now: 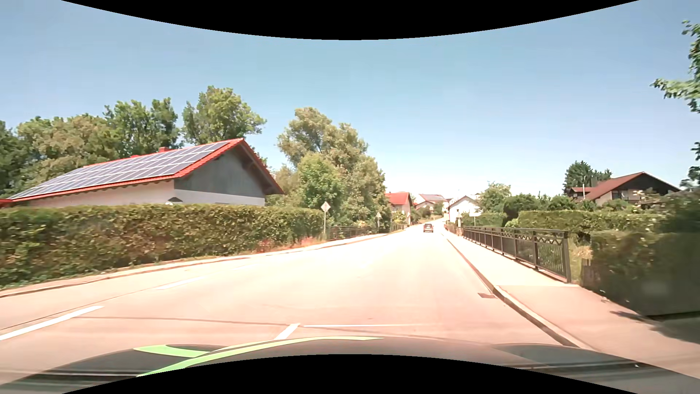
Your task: Follow the waypoints while adhering to traffic rules and regulations
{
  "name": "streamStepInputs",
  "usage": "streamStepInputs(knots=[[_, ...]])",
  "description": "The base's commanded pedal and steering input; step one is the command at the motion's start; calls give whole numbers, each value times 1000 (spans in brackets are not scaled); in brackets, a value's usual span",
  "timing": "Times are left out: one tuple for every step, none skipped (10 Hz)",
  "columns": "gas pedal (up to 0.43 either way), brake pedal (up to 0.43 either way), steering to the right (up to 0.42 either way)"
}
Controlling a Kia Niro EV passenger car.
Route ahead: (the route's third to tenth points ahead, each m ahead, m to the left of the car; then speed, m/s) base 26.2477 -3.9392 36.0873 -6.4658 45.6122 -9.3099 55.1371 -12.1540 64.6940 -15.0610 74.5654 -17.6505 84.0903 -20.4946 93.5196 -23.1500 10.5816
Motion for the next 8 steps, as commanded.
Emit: streamStepInputs(knots=[[130,0,111],[130,0,108],[130,0,105],[138,0,102],[138,0,97],[150,0,91],[150,0,83],[150,0,74]])
